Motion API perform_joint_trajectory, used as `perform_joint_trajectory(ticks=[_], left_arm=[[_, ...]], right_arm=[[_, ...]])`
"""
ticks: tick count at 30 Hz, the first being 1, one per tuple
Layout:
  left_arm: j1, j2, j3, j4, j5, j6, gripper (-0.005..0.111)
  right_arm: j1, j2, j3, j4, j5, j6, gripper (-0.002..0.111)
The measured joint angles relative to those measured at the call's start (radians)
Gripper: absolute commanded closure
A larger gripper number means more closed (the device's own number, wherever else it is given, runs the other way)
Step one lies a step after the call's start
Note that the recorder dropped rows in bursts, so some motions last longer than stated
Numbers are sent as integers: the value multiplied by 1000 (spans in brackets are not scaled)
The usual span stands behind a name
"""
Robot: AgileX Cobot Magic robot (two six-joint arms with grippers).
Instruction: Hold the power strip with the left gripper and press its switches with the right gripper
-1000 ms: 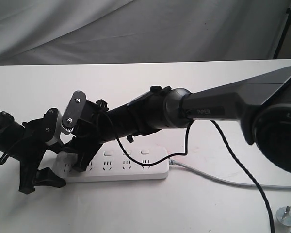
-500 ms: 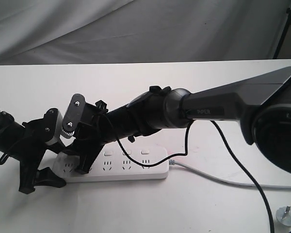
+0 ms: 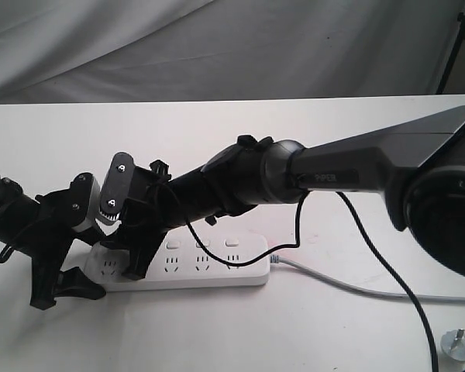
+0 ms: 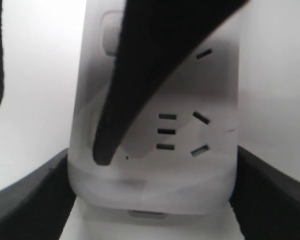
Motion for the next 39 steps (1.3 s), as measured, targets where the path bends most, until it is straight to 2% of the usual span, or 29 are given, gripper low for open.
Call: perform_joint_trajectory(ticks=[22, 39], left_arm=[[0, 0, 0, 0, 0, 0, 40], [0, 0, 0, 0, 0, 0, 40]], right_arm=[[0, 4, -8, -107, 1, 79, 63], [6, 24, -20, -103, -1, 112, 63]])
